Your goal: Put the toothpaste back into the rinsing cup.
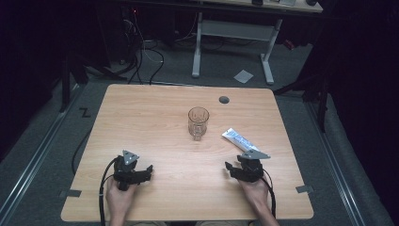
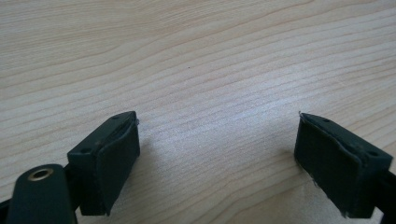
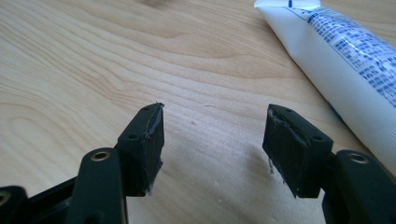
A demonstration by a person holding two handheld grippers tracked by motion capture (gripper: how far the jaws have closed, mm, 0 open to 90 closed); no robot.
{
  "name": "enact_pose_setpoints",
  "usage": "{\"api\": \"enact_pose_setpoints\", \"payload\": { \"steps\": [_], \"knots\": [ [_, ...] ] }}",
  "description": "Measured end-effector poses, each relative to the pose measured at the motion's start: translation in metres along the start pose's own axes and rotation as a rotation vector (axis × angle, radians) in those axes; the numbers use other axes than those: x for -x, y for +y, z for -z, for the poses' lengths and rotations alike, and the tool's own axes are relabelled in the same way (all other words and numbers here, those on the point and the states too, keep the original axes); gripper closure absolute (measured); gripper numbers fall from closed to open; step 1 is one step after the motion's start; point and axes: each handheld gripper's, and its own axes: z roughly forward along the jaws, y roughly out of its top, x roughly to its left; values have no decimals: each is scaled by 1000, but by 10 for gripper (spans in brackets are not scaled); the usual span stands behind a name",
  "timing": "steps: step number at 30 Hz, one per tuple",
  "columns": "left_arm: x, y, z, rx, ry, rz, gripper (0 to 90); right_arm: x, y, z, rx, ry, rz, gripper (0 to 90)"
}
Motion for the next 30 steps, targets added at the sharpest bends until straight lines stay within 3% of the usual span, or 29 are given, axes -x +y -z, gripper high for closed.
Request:
{"api": "enact_pose_setpoints", "payload": {
  "steps": [5,12,30],
  "knots": [
    [0,0,0,1,0,0,144,3,-3,12,12,-14,2,391],
    [0,0,0,0,0,0,145,10,-8,22,16,20,-21,399],
    [0,0,0,0,1,1,144,20,-17,43,42,-5,-47,414]
  ]
}}
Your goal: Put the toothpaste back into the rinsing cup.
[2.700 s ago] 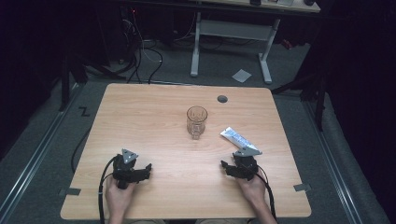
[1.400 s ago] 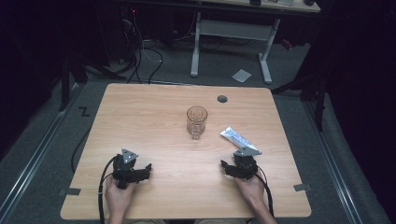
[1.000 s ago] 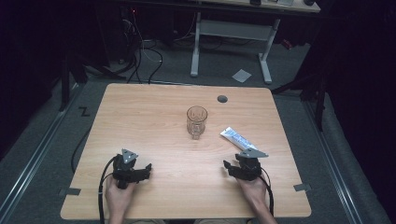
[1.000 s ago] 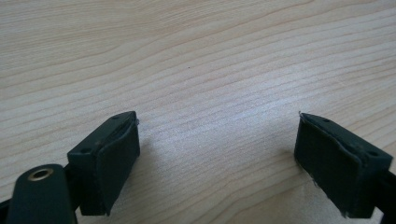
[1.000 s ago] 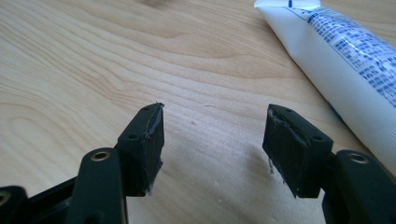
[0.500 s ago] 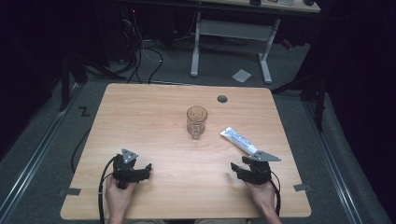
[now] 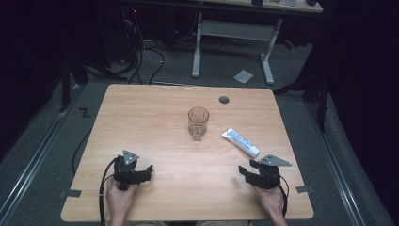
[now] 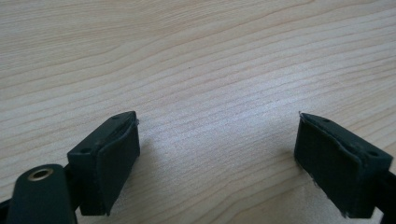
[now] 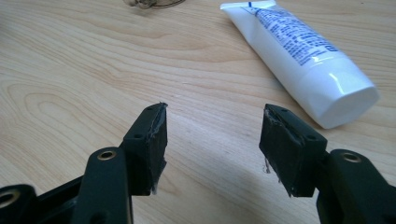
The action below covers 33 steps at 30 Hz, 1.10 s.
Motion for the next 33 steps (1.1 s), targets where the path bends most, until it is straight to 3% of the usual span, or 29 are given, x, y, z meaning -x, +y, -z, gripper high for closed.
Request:
{"api": "enact_pose_setpoints", "payload": {
  "steps": [14,33],
  "knots": [
    [0,0,0,0,1,-1,144,11,-1,10,27,-15,-25,412],
    [0,0,0,0,1,-1,144,29,13,18,64,-46,-51,391]
  ]
}}
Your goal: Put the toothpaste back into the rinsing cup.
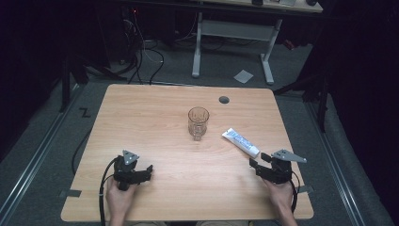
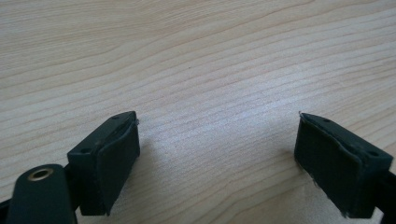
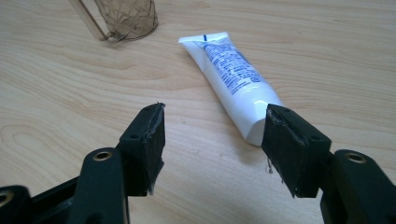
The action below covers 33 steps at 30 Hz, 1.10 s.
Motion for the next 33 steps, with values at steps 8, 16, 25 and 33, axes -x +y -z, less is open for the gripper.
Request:
{"api": "enact_pose_setpoints", "payload": {
  "steps": [8,16,25,33],
  "knots": [
    [0,0,0,0,0,0,144,9,12,-3,-2,-14,6,385],
    [0,0,0,0,0,0,144,12,29,-9,-7,-16,39,383],
    [0,0,0,0,0,0,144,11,47,-20,-36,-9,68,394],
    [0,0,0,0,0,0,144,12,60,-28,-64,10,83,416]
  ]
}}
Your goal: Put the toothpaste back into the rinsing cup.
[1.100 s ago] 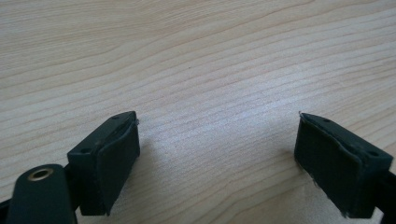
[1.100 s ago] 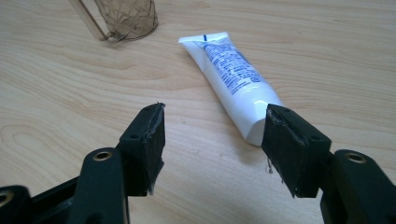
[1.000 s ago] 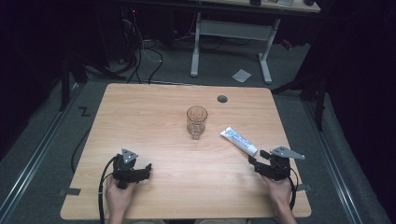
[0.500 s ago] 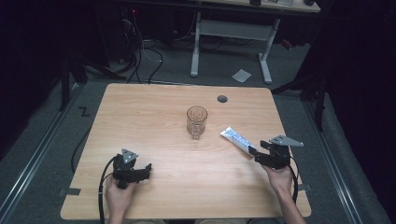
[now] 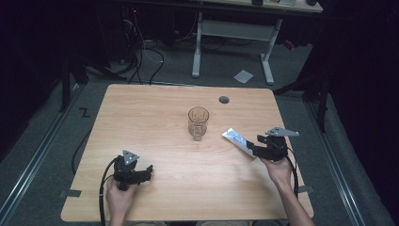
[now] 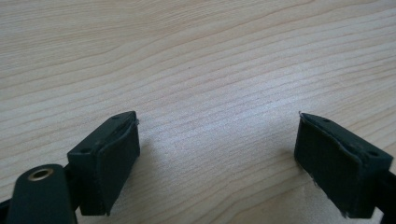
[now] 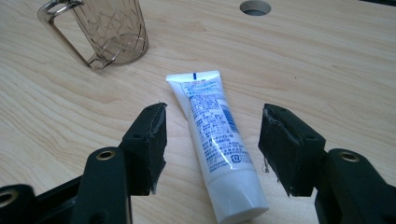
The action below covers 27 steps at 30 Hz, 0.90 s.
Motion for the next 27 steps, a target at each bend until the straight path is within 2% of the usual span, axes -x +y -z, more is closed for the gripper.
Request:
{"api": "enact_pose_setpoints", "payload": {
  "steps": [15,18,27],
  "knots": [
    [0,0,0,0,0,0,144,5,20,-11,-17,22,-1,409],
    [0,0,0,0,0,0,144,4,23,-14,-25,22,11,409],
    [0,0,0,0,0,0,144,5,34,-28,-82,29,43,381]
  ]
}}
